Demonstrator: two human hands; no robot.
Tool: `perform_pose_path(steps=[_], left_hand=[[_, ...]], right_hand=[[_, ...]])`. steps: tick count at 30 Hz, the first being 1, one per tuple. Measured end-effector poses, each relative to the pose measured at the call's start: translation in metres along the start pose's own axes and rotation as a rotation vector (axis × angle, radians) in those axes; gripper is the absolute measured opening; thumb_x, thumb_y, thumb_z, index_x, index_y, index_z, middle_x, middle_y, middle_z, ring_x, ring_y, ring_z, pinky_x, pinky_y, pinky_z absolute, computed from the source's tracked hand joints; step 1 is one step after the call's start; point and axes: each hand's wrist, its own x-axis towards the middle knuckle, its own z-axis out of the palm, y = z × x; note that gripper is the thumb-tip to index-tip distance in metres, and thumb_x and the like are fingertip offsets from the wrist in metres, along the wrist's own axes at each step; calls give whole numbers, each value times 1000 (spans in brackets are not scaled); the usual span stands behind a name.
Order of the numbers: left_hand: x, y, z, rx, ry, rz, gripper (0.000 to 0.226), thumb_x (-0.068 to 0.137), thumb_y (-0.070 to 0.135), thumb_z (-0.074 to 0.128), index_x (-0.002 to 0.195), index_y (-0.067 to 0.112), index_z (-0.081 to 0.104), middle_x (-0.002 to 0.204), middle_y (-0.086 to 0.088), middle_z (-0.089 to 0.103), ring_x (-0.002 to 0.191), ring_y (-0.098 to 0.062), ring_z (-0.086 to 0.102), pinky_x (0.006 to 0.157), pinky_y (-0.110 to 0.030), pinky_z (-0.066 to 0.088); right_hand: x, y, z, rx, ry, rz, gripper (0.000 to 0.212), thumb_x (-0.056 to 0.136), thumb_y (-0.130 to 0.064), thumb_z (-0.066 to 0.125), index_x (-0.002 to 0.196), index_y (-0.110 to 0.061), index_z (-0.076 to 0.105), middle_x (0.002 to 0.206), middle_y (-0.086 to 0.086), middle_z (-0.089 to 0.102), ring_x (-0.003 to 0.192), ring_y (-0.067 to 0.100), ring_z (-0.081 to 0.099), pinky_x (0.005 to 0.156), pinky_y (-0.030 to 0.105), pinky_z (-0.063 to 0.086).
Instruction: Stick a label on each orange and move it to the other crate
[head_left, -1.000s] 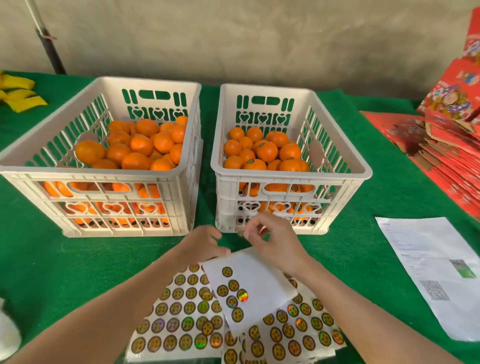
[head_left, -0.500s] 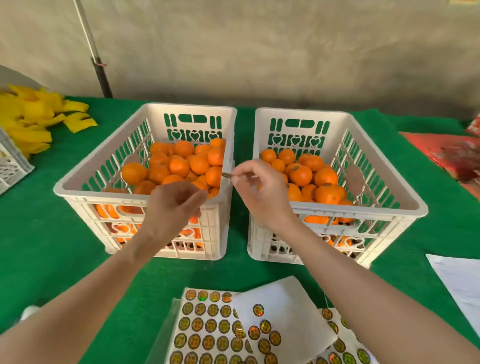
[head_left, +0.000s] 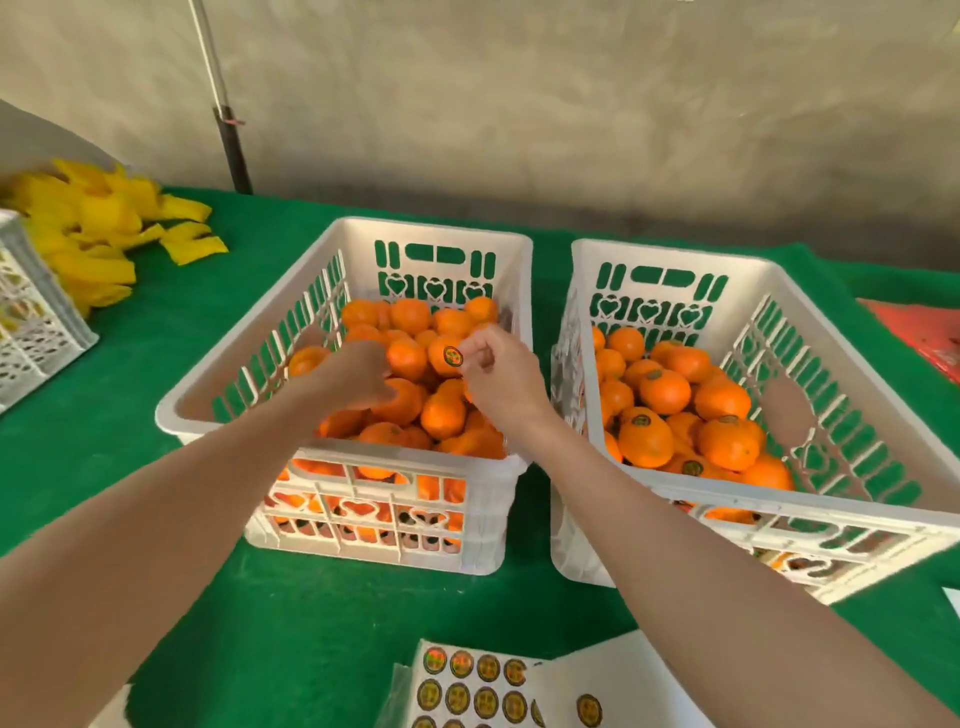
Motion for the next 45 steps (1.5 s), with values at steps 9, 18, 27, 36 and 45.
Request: perform_pose_path(steps=[9,18,27,36,45], left_hand=[[55,17,29,283,-285,-46,61,92,37,49,146,14,31,148,-16,31,127,-33,42,97,-40,44],[47,-8,10,-667,-61,-131,71,68,12,82,126,19,42,116,-9,52,89,-21,57,58,-29,50],[-48,35,-22,-1147,160,409,71,65,-13,77,110,32,45,123,1,52,114,-22,55,81,-30,56],[-106,98,-20,-1942,-494,121,74,74,28,69,141,23,37,142,-14,43,125,-37,49,99,-45,46],[-139,160,17,-1965,-380,-160,42,79,45,64,114,25,54,113,-11,56,94,-31,63,60,-38,58]], right_hand=[[-3,-2,0,-100,-57,-21,11,91,-3,49,94,-9,59,92,3,63,87,20,58,83,44,50],[-6,-4,-5,49,31,-9,54,90,1,50,135,-26,34,89,-11,53,85,4,54,76,16,46],[-29,-13,-25,346,24,-6,88,78,-21,76,139,-44,17,134,1,45,114,11,50,96,36,49],[-103,0,-75,182,155,-293,98,71,-9,78,138,-44,15,129,-4,46,120,3,46,98,19,43],[-164,23,-116,569,153,23,23,78,-21,74,96,-25,61,103,-14,67,101,6,62,75,18,51]])
